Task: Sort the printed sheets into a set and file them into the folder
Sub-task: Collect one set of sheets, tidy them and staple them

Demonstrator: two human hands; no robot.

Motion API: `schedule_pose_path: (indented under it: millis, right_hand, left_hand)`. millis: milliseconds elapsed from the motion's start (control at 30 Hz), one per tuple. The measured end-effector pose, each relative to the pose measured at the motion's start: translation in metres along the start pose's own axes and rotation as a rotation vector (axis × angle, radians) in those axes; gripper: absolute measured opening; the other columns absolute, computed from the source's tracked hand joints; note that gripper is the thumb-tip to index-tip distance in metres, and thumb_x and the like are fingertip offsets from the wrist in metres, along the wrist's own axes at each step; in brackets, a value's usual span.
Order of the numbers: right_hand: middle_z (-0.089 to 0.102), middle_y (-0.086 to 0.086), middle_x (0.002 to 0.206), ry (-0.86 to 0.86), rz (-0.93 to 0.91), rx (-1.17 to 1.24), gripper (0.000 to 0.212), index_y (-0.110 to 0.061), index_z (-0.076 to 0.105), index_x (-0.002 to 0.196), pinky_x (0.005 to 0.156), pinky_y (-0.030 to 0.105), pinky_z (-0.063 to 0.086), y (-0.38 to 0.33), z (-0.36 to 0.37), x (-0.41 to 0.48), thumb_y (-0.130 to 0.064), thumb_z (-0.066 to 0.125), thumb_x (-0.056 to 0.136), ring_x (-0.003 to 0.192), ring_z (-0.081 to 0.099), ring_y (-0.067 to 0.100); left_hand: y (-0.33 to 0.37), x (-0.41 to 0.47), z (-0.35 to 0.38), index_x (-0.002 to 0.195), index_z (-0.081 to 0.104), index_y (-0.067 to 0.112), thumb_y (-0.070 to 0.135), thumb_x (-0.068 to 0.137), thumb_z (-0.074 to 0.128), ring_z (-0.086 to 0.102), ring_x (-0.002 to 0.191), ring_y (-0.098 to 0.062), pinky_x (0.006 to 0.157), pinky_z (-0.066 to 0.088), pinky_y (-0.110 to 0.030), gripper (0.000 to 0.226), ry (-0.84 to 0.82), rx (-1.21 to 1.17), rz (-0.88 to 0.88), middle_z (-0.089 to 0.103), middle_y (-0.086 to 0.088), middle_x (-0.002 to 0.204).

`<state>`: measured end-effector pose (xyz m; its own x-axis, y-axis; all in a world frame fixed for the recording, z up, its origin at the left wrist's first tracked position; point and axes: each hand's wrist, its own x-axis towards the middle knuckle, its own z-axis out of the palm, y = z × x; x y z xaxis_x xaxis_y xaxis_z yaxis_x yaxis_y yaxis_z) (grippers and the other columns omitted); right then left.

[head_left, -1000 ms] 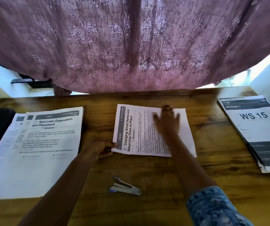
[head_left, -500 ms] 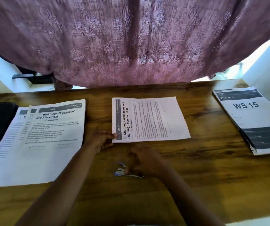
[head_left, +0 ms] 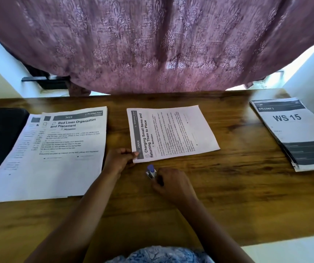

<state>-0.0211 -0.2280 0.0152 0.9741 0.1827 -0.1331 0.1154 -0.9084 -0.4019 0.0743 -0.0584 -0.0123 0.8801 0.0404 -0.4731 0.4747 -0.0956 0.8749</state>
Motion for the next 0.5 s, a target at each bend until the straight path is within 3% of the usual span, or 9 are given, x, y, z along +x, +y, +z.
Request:
schedule_pose_path:
  millis: [100, 367, 500]
  right_hand:
    - [0.065, -0.001, 0.096, 0.051, 0.068, -0.027, 0.027, -0.019, 0.058, 0.099, 0.067, 0.027, 0.046, -0.002, 0.002, 0.003, -0.044, 0.049, 0.093, 0.078, 0.056, 0.012]
    - [0.065, -0.001, 0.098, 0.115, 0.141, -0.038, 0.033, -0.018, 0.058, 0.104, 0.051, 0.016, 0.028, -0.003, 0.011, 0.015, -0.046, 0.042, 0.097, 0.072, 0.047, 0.007]
    - [0.065, 0.000, 0.099, 0.111, 0.175, -0.098, 0.040, -0.017, 0.053, 0.113, 0.060, 0.023, 0.043, -0.005, 0.014, 0.018, -0.050, 0.036, 0.098, 0.078, 0.058, 0.012]
  left_hand:
    - [0.001, -0.005, 0.002, 0.080, 0.066, 0.006, 0.008, 0.081, 0.074, 0.068, 0.070, -0.013, 0.052, 0.052, -0.016, 0.009, 0.015, -0.012, 0.021, 0.070, -0.004, 0.084]
    - [-0.006, -0.013, 0.001, 0.080, 0.066, 0.013, 0.017, 0.083, 0.074, 0.070, 0.077, -0.013, 0.056, 0.054, -0.017, 0.010, 0.036, 0.058, 0.078, 0.070, 0.001, 0.088]
    - [-0.007, -0.015, 0.001, 0.080, 0.066, 0.013, 0.017, 0.083, 0.074, 0.070, 0.075, -0.012, 0.056, 0.055, -0.017, 0.010, 0.026, 0.047, 0.091, 0.070, 0.001, 0.089]
